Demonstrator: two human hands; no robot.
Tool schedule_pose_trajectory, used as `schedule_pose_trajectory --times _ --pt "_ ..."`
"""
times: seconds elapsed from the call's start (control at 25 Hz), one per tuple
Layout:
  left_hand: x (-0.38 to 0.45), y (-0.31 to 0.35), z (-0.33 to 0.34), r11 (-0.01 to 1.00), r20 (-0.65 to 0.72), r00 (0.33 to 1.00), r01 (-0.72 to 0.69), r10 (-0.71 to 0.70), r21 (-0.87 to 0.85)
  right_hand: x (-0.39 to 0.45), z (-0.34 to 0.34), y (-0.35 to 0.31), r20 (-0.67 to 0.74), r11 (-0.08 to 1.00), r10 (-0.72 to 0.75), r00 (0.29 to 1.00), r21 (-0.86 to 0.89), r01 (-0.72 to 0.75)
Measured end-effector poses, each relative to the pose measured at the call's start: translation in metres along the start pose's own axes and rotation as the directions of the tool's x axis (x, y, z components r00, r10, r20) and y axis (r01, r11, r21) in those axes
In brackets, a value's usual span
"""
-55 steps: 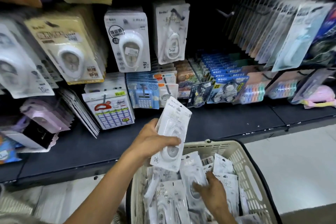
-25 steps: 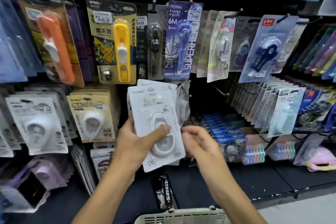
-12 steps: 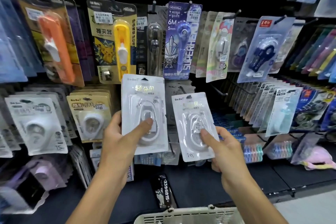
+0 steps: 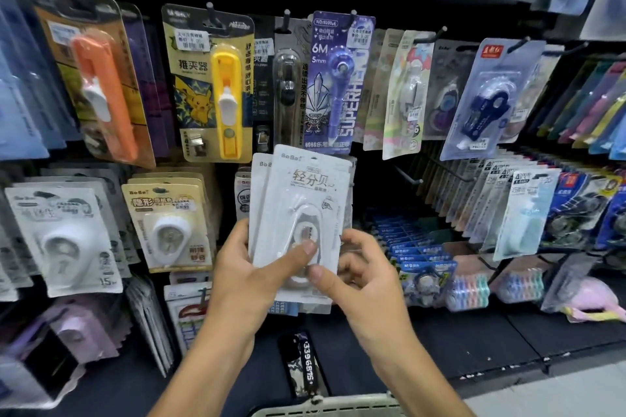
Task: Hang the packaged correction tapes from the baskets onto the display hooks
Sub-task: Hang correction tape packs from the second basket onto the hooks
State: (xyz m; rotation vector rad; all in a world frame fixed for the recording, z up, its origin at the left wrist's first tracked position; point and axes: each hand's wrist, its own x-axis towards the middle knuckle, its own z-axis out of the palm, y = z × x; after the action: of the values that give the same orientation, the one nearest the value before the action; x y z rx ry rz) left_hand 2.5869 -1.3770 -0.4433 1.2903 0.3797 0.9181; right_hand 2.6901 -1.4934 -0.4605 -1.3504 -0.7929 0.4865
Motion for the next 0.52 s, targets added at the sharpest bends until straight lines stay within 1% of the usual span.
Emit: schedule_pose_trajectory --times 0.04,0.08,0.16,0.2,0.24,0.28,0.4,0.52 --pt "-0.001 -0.001 0.0 1.0 -0.001 1.0 0.023 -0.023 -0.014 0.003 0.001 0.0 -0.042 1.0 0.015 0.999 0.024 -0.014" --pt "0.0 -0.001 -0.002 0.998 -0.014 0.999 0.049 -0.05 -0.036 0.007 0.001 -0.001 -0.088 0.995 0.055 0.995 0.083 -0.047" --pt "0.003 -0.001 -0.005 0.996 -0.076 0.994 0.082 -0.084 -0.029 0.012 -0.006 -0.001 -0.148 0.967 0.174 0.974 0.211 -0.141" --pt "0.005 -0.001 -0.008 0.997 -0.111 0.991 0.075 -0.074 0.0 0.012 -0.012 -0.002 -0.168 0.955 0.221 0.961 0.239 -0.178" --pt "0.006 0.001 -0.011 0.998 -0.137 0.989 0.062 -0.059 0.017 0.01 -0.019 -0.003 -0.183 0.953 0.243 0.952 0.229 -0.199" --pt "0.007 0.004 -0.012 0.999 -0.152 0.987 0.049 -0.045 0.02 0.007 -0.026 -0.002 -0.206 0.959 0.242 0.948 0.197 -0.202" --pt "0.008 0.009 -0.019 1.0 -0.164 0.986 0.022 -0.023 -0.007 -0.005 -0.039 0.0 -0.319 0.985 0.168 0.933 0.084 -0.149" --pt "0.007 0.01 -0.019 0.999 -0.171 0.984 0.04 -0.042 -0.015 -0.013 -0.039 0.001 -0.426 0.995 0.103 0.899 0.043 -0.094"
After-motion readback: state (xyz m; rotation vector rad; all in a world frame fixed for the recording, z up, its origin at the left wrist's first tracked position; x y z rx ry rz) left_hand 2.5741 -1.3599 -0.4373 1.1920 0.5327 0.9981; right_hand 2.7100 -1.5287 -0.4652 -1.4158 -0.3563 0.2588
